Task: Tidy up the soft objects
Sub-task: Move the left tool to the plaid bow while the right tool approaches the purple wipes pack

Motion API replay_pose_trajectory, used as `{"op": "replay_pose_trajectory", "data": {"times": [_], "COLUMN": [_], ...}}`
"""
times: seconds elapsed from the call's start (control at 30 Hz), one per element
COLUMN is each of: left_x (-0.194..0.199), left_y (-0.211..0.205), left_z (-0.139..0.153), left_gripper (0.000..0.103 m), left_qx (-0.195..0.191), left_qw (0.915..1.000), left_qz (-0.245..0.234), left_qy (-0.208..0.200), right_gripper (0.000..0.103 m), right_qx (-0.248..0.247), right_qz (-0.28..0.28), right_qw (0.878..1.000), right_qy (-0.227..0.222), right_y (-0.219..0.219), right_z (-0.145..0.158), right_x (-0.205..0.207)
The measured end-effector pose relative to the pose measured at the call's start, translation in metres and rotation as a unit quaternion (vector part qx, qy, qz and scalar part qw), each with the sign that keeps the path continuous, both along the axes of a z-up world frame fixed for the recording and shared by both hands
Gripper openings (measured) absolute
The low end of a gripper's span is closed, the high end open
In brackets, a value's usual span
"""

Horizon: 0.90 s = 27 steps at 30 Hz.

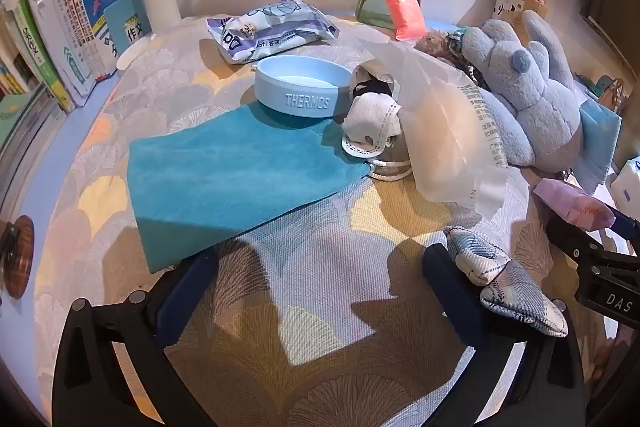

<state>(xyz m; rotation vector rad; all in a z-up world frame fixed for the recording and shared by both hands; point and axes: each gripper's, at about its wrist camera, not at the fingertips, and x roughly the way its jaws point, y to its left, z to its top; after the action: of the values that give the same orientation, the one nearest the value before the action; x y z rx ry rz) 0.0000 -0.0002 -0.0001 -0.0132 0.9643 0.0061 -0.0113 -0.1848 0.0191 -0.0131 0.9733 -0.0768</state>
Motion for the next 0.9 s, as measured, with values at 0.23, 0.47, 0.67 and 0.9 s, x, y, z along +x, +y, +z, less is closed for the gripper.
{"op": "replay_pose_trajectory", "data": {"times": [0.23, 0.47, 0.67, 0.9], "left_x": [-0.02, -0.065, -0.045, -0.053], "left_y": [0.002, 0.016, 0.015, 0.018], "left_z": [0.003, 0.034, 0.033, 0.032], "left_gripper": [0.102, 0.102, 0.102, 0.102], "left_qx": [-0.007, -0.021, -0.028, -0.056], "left_qw": [0.9996, 0.9935, 0.9861, 0.9807], "left_qz": [-0.025, -0.078, -0.115, -0.133], "left_qy": [0.013, -0.08, -0.117, -0.132], "right_gripper": [0.103, 0.103, 0.103, 0.103], "right_qx": [0.006, 0.044, 0.076, 0.033], "right_qz": [0.006, 0.02, 0.035, 0.049], "right_qw": [0.998, 0.999, 0.988, 0.993], "right_qy": [0.058, 0.006, -0.133, -0.104], "right_y": [0.0, -0.005, 0.005, 0.017], "right_z": [0.004, 0.008, 0.045, 0.03], "right_x": [-0.007, -0.038, -0.055, -0.046]}}
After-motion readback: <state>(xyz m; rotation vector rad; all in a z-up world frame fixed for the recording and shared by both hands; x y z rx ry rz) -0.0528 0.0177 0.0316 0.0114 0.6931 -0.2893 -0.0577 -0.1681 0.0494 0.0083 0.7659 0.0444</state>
